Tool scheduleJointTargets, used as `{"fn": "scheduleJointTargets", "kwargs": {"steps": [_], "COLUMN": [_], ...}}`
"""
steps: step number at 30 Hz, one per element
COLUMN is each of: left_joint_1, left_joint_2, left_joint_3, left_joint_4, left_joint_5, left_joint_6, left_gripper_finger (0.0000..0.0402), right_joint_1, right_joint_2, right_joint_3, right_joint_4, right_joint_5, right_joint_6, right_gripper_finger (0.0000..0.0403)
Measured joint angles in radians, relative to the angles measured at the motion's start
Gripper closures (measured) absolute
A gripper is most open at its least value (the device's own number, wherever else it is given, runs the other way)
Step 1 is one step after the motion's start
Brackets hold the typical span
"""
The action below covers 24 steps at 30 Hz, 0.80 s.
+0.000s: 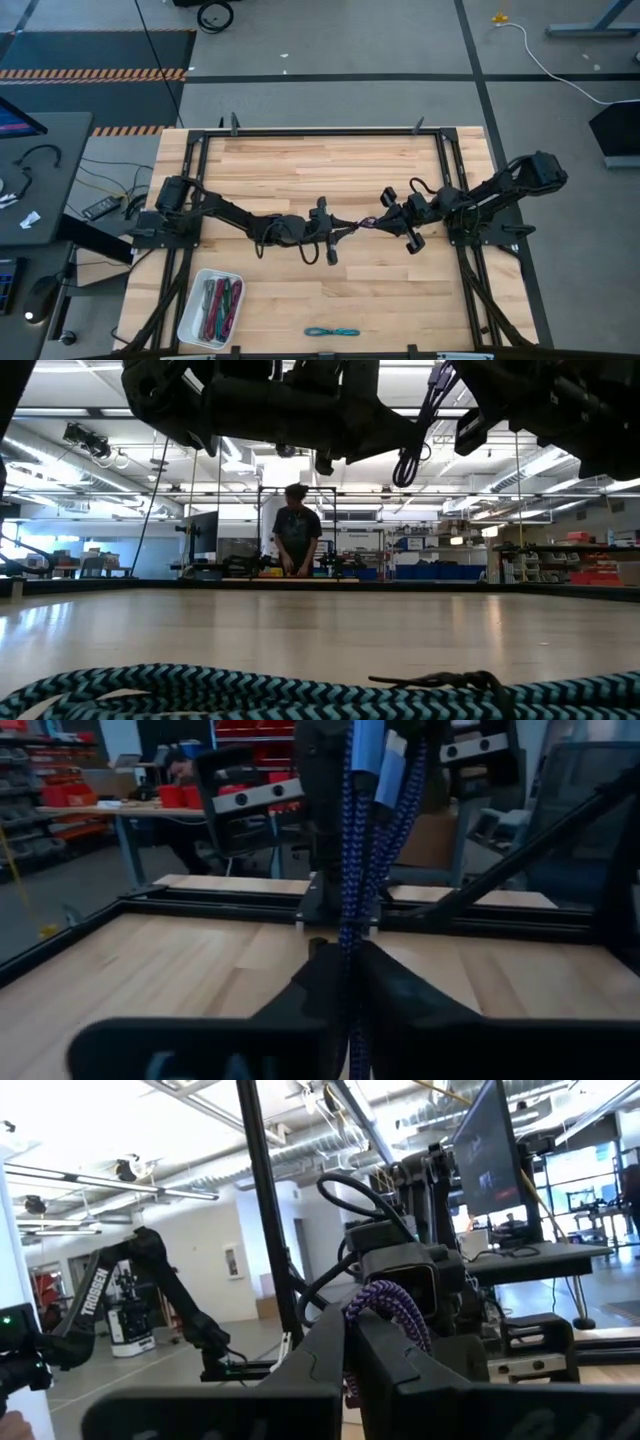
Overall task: Pick and place USB-C Cables
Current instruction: Put the purple charger cable into the white bin
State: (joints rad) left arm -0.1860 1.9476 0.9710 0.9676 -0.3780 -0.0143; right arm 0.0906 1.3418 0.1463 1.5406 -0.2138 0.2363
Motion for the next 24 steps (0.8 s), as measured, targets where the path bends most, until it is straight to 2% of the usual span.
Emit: {"fn": "scheduleJointTargets", "kwargs": {"steps": [4, 9, 14, 20, 22, 24], "left_joint_1": [-0.001, -0.015, -0.047, -0.145, -0.189, -0.233], "left_joint_2": [0.000, 0.000, -0.023, -0.170, -0.233, -0.283], "left_joint_3": [0.000, 0.000, 0.000, 0.001, 0.022, 0.079], "left_joint_4": [-0.002, -0.002, -0.070, -0.396, -0.554, -0.799], "left_joint_5": [0.034, 0.038, -0.022, -0.238, -0.280, -0.292], "left_joint_6": [0.000, 0.010, 0.026, 0.008, -0.050, -0.152], "left_gripper_finger": [0.0391, 0.0395, 0.0395, 0.0395, 0.0395, 0.0395], "right_joint_1": [0.000, 0.000, -0.004, -0.037, -0.042, -0.038], "right_joint_2": [0.000, 0.000, 0.000, 0.000, 0.000, 0.000], "right_joint_3": [0.000, 0.000, 0.000, 0.000, 0.000, 0.000], "right_joint_4": [0.000, -0.001, -0.017, -0.088, -0.122, -0.159], "right_joint_5": [-0.005, -0.007, -0.031, -0.040, 0.009, 0.105], "right_joint_6": [0.008, 0.012, 0.048, 0.085, 0.059, 0.052], "right_gripper_finger": [0.0389, 0.0388, 0.0367, 0.0268, 0.0239, 0.0219]}}
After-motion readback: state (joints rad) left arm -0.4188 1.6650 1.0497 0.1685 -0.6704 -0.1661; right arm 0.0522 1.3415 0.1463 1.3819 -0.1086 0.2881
